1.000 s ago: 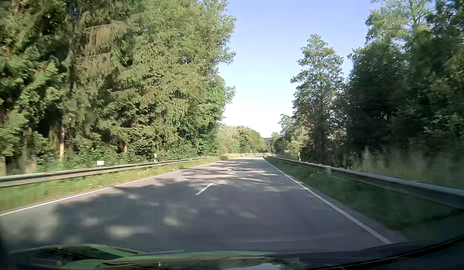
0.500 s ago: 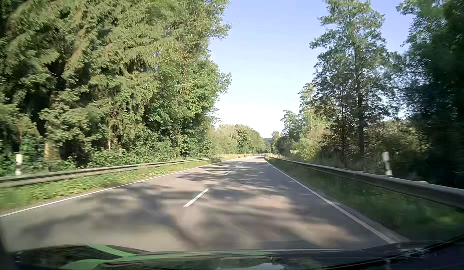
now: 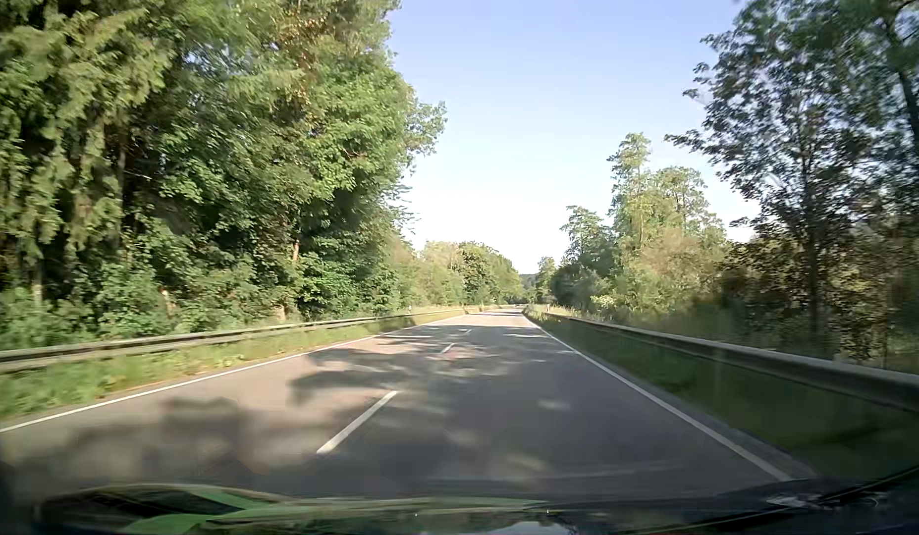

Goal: Follow the waypoints while adhering to traffic rules and regulations

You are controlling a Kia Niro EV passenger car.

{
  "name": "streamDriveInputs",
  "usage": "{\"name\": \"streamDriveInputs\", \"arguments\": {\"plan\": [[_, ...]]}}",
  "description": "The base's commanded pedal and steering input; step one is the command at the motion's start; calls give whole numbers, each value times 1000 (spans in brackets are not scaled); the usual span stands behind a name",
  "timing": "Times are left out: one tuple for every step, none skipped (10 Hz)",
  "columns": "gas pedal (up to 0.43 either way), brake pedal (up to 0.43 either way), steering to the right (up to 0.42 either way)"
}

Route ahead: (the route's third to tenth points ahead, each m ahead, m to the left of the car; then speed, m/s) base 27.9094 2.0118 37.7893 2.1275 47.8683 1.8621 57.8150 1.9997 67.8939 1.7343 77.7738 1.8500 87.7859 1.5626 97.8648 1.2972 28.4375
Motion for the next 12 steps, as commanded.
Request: {"name": "streamDriveInputs", "arguments": {"plan": [[287, 0, 1], [287, 0, 2], [287, 0, 3], [299, 0, 4], [311, 0, 4], [311, 0, 4], [311, 0, 4], [280, 0, 4], [268, 0, 4], [260, 0, 4], [260, 0, 3], [260, 0, 3]]}}
